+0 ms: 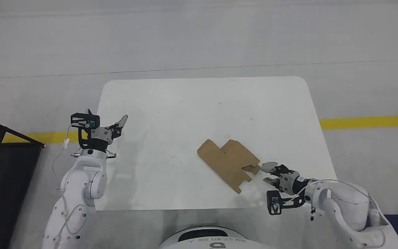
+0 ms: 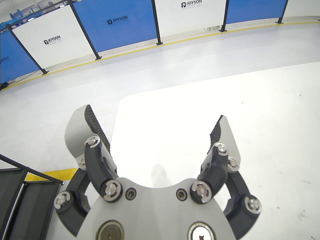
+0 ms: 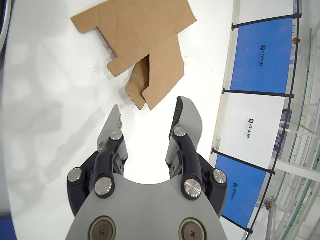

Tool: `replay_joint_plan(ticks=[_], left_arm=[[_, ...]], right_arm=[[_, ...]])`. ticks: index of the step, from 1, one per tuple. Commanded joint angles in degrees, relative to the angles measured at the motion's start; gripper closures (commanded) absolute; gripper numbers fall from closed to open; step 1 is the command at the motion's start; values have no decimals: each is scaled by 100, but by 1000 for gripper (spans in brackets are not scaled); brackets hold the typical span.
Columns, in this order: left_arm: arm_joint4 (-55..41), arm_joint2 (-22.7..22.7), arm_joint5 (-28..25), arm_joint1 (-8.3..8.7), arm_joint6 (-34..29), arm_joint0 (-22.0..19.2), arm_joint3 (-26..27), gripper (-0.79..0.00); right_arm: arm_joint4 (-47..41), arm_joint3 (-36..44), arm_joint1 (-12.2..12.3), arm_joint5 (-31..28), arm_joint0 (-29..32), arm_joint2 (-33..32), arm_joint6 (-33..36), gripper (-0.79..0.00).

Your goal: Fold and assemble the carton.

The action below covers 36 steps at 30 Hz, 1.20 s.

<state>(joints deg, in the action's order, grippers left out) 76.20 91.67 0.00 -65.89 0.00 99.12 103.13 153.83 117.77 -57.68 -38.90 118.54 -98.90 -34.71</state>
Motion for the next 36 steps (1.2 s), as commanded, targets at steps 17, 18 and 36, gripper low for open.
replay_joint_plan(ticks=[17, 18, 36], left_arm=[[0, 0, 0, 0, 0, 0, 0, -785], [0, 0, 0, 0, 0, 0, 0, -785], [0, 0, 0, 0, 0, 0, 0, -785]], right_arm=[[309, -628, 40, 85, -1123, 1373, 524, -514], [291, -682, 33, 117, -1198, 1474, 545, -471], [-235, -389, -64, 2405, -1545, 1831, 1438, 0]])
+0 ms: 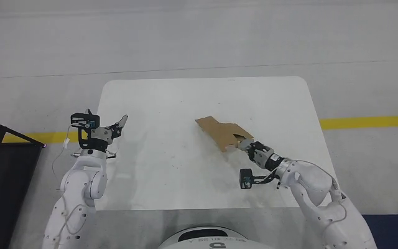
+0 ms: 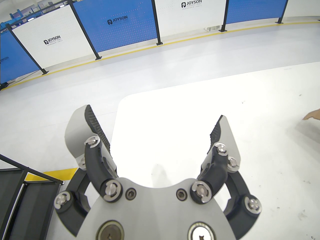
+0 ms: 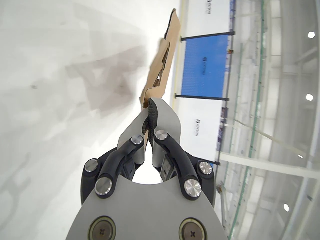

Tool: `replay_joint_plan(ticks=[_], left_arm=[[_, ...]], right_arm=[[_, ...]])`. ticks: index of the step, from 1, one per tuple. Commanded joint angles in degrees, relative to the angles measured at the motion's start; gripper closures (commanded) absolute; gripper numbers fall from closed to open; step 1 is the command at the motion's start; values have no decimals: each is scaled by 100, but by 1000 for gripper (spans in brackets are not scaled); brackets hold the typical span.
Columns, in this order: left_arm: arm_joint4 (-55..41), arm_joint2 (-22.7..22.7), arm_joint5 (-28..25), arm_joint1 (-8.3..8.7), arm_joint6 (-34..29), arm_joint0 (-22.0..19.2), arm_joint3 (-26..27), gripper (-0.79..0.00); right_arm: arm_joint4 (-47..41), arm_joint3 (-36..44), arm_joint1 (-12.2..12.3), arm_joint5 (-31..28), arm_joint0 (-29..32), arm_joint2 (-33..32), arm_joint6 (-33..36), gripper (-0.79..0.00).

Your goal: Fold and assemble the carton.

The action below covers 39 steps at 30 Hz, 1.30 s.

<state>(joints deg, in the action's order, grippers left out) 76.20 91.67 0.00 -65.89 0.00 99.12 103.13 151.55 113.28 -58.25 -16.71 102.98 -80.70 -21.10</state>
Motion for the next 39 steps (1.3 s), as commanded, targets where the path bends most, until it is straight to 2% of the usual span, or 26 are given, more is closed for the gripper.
replay_joint_plan(ticks=[1, 6, 10, 21, 24, 31, 36, 37, 39], left_arm=[[0, 0, 0, 0, 0, 0, 0, -785], [0, 0, 0, 0, 0, 0, 0, -785], [0, 0, 0, 0, 0, 0, 0, -785], [88, -18, -47, 3, 23, 1, 16, -785], [1100, -251, -575, 50, 492, 30, 186, -785], [1807, -492, -2498, 172, 1979, 72, 558, -785], [2796, -772, -3130, 253, 2628, 22, 843, -785], [2979, -852, -3121, 260, 2696, 4, 871, -763], [3212, -1045, -2923, 251, 2703, -63, 863, -668]], right_arm=[[37, 137, -15, 379, 17, 14, 197, 0], [478, 451, -64, 1189, -4, 200, 798, 0], [243, 644, -129, 1626, -64, 325, 1244, 0], [238, 621, -130, 1623, -62, 323, 1257, 0], [162, 445, -140, 1698, 31, 297, 1326, 0], [150, 750, -143, 2042, 419, 106, 1388, 0], [167, 921, -146, 2151, 582, 111, 1207, 0], [204, 958, -145, 2154, 596, 128, 1150, 0], [334, 1020, -144, 2132, 619, 182, 1060, 0]])
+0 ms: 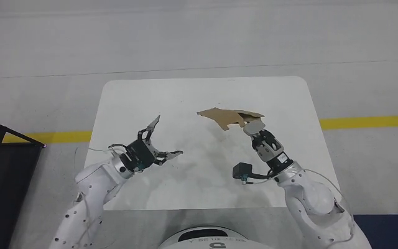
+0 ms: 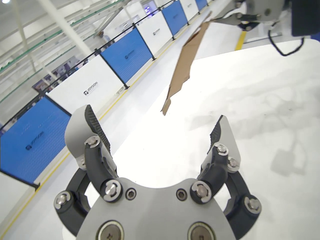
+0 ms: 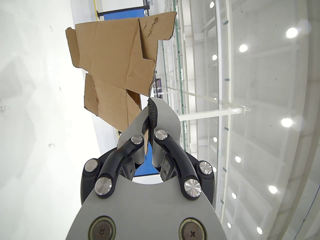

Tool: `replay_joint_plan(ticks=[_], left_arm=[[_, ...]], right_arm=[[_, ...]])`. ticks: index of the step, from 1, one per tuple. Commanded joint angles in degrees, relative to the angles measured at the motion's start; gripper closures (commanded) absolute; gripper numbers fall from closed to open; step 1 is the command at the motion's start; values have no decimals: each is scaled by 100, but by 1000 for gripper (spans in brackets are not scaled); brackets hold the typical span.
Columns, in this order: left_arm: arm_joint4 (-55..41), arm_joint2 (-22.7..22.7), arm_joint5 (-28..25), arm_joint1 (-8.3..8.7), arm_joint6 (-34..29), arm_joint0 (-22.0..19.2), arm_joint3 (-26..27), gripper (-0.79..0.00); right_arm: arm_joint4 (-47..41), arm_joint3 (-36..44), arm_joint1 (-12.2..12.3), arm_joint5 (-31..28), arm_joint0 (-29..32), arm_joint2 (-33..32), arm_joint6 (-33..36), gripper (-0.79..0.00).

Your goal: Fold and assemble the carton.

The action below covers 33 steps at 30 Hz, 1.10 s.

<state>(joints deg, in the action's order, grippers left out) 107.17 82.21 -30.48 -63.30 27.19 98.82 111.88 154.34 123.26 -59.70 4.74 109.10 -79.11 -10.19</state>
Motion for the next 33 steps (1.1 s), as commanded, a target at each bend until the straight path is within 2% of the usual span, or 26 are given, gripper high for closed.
replay_joint_plan(ticks=[1, 2, 4, 8, 11, 20, 21, 22, 23, 28, 31, 33], left_arm=[[162, -210, 289, -24, -93, -85, -41, -453], [175, -335, 431, -44, -211, -144, -71, -348], [209, -582, 685, -84, -470, -283, -128, -212], [287, -993, 904, -143, -785, -519, -259, -62], [536, -1201, 885, -150, -822, -613, -347, 0], [584, -1446, 1284, -195, -1051, -774, -474, 0], [654, -1446, 1321, -191, -1016, -786, -495, 0], [736, -1435, 1381, -185, -961, -794, -523, 0], [798, -1412, 1453, -180, -907, -791, -562, 0], [518, -1140, 1658, -166, -915, -765, -727, 0], [-341, -908, 1165, -157, -1117, -729, -723, 0], [-341, -908, 1165, -157, -1117, -729, -723, 0]], right_arm=[[114, 46, 1, -33, 15, 59, -76, 0], [171, 62, 1, -55, 21, 96, -124, 0], [269, 92, 1, -99, 31, 176, -222, 0], [381, 126, -1, -99, 63, 283, -346, 0], [468, 148, 1, -68, 98, 314, -421, 0], [591, 138, 31, 14, 282, 250, -756, 0], [552, 146, 35, 15, 307, 211, -785, -243], [497, 155, 39, 14, 333, 156, -799, -653], [423, 157, 41, 22, 360, 64, -744, -785], [-820, 58, 7, 151, 567, -631, 7, -785], [-2045, -106, -20, 275, 712, -1116, 134, -785], [-2979, -194, -49, 327, 845, -1420, 219, -785]])
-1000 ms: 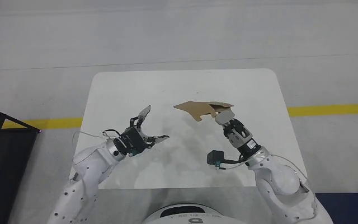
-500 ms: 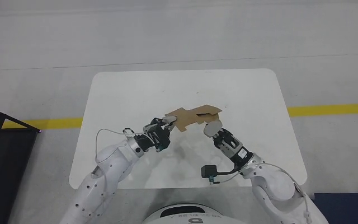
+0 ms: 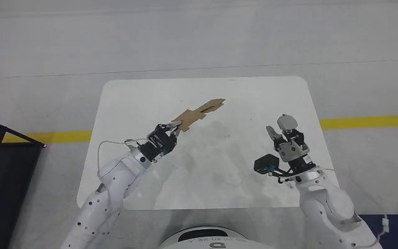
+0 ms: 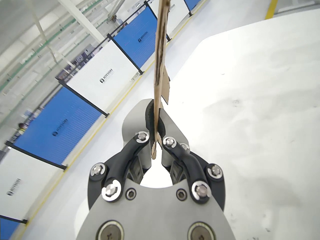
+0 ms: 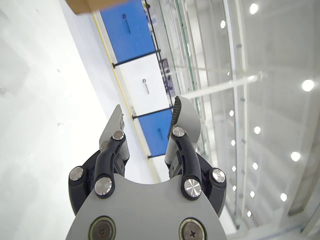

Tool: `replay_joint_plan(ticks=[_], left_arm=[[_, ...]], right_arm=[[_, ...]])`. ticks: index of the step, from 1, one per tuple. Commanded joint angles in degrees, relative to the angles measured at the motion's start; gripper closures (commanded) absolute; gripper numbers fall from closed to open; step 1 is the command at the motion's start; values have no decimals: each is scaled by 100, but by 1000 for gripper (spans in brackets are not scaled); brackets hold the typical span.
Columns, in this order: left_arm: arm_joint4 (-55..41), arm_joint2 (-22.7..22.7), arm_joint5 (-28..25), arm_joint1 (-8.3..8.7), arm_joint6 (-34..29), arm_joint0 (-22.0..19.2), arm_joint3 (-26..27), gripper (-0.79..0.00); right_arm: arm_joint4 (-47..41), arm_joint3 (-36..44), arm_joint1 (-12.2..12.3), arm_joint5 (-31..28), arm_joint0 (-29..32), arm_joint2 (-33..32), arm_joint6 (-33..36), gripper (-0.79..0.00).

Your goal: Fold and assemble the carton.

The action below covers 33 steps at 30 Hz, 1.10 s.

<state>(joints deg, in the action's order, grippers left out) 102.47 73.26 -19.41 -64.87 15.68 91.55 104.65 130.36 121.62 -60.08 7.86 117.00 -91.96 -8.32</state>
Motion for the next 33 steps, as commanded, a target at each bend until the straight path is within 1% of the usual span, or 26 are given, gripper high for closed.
replay_joint_plan(ticks=[1, 2, 3, 7, 8, 9, 10, 13, 15, 16, 17, 18, 19, 21, 23, 25, 29, 31, 33], left_arm=[[129, -13, 58, 0, 33, -2, 1, 0], [129, -13, 58, 0, 33, -2, 1, 0], [129, -13, 58, 0, 33, -2, 1, 0], [129, -13, 58, 0, 33, -2, 1, 0], [-77, 18, 106, -10, 3, 16, -63, 0], [-573, 86, 129, -30, -40, 21, -140, 0], [-1012, 128, 41, -44, -58, 0, -139, 0], [-2657, 57, -640, -92, -144, -35, 143, 0], [-3767, 13, -982, -121, -253, -90, 365, 0], [-4100, 5, -1062, -129, -297, -114, 432, 0], [-4828, -3, -1187, -145, -350, -151, 517, 0], [-5401, -12, -1268, -157, -395, -172, 558, 0], [-5779, -18, -1332, -163, -435, -189, 581, 0], [-7019, -25, -1556, -171, -643, -238, 624, 0], [-7790, 15, -1680, -160, -927, -285, 690, 0], [-8197, 65, -1801, -147, -1130, -295, 772, 0], [-9209, 274, -2048, -136, -1094, -142, 913, 0], [-9579, 350, -2046, -131, -1092, -6, 890, 0], [-9537, 424, -1979, -119, -1217, 44, 861, 0]], right_arm=[[-1059, -66, -29, 22, 113, -232, 64, -785], [-1390, -105, -40, -31, 154, -282, 73, -785], [-1789, -191, -43, -294, 224, -351, 116, -785], [-1789, -191, -43, -294, 224, -351, 116, -785], [-1789, -191, -43, -294, 224, -351, 116, -785], [-1789, -191, -43, -294, 224, -351, 116, -785], [-1789, -191, -43, -294, 224, -351, 116, -785], [-1789, -191, -43, -294, 224, -351, 116, -785], [-1789, -191, -43, -294, 224, -351, 116, -785], [-1789, -191, -43, -294, 224, -351, 116, -785], [-1789, -191, -43, -294, 224, -351, 116, -785], [-1789, -191, -43, -294, 224, -351, 116, -785], [-1789, -191, -43, -294, 224, -351, 116, -785], [-1789, -191, -43, -294, 224, -351, 116, -785], [-1789, -191, -43, -294, 224, -351, 116, -785], [-1789, -191, -43, -294, 224, -351, 116, -785], [-1789, -191, -43, -294, 224, -351, 116, -785], [-1789, -191, -43, -294, 224, -351, 116, -785], [-1789, -191, -43, -294, 224, -351, 116, -785]])
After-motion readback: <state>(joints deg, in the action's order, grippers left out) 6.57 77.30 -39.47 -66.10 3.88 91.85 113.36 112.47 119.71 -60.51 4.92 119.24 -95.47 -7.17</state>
